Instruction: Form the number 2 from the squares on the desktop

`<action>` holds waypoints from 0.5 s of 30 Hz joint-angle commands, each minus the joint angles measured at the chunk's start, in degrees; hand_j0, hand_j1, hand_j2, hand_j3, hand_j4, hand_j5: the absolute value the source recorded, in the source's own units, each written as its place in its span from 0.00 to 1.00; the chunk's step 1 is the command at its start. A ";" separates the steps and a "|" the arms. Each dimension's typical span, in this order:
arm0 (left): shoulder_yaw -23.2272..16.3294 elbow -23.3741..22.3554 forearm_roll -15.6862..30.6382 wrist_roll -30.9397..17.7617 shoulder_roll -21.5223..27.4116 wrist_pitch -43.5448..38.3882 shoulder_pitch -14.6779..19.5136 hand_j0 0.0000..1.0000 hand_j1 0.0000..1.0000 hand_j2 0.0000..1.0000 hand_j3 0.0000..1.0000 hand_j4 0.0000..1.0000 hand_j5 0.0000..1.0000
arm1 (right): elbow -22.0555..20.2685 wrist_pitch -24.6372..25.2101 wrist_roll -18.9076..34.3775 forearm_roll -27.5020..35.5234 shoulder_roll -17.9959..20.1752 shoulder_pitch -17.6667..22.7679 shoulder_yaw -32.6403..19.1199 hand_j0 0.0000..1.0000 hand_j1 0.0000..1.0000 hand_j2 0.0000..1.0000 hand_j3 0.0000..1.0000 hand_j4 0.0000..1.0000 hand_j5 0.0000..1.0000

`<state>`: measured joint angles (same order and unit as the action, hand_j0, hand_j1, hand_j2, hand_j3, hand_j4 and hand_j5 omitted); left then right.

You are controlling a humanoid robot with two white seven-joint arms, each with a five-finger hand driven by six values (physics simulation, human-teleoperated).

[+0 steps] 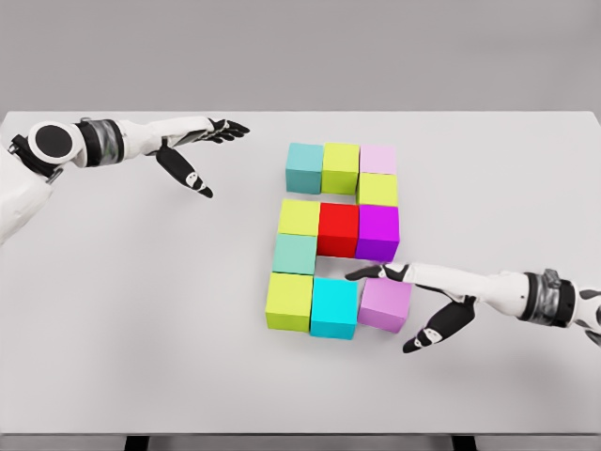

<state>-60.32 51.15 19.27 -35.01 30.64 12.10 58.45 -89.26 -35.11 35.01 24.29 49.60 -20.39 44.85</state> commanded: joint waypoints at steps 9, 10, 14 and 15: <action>0.12 -0.08 0.24 0.01 0.03 -0.06 0.00 1.00 1.00 1.00 1.00 1.00 1.00 | 3.30 0.11 -0.01 0.58 -0.12 -1.05 -0.82 1.00 1.00 1.00 1.00 1.00 1.00; 0.12 -0.08 0.24 0.01 0.03 -0.06 0.00 1.00 1.00 1.00 1.00 1.00 1.00 | 3.74 0.11 -0.01 0.49 -0.21 -1.05 -0.55 1.00 1.00 1.00 1.00 1.00 1.00; 0.12 -0.08 0.24 0.01 0.03 -0.06 0.00 1.00 1.00 1.00 1.00 1.00 1.00 | 4.98 0.11 -0.01 0.40 -0.74 -1.05 -0.20 1.00 1.00 1.00 1.00 1.00 1.00; 0.12 -0.08 0.24 0.01 0.03 -0.06 0.00 1.00 1.00 1.00 1.00 1.00 1.00 | 4.98 0.11 -0.01 -0.03 -0.74 -1.05 -0.03 1.00 1.00 1.00 1.00 1.00 1.00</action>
<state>-60.29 51.04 19.24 -35.01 30.66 12.08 58.45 -84.78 -35.10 35.01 23.98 48.98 -21.45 44.67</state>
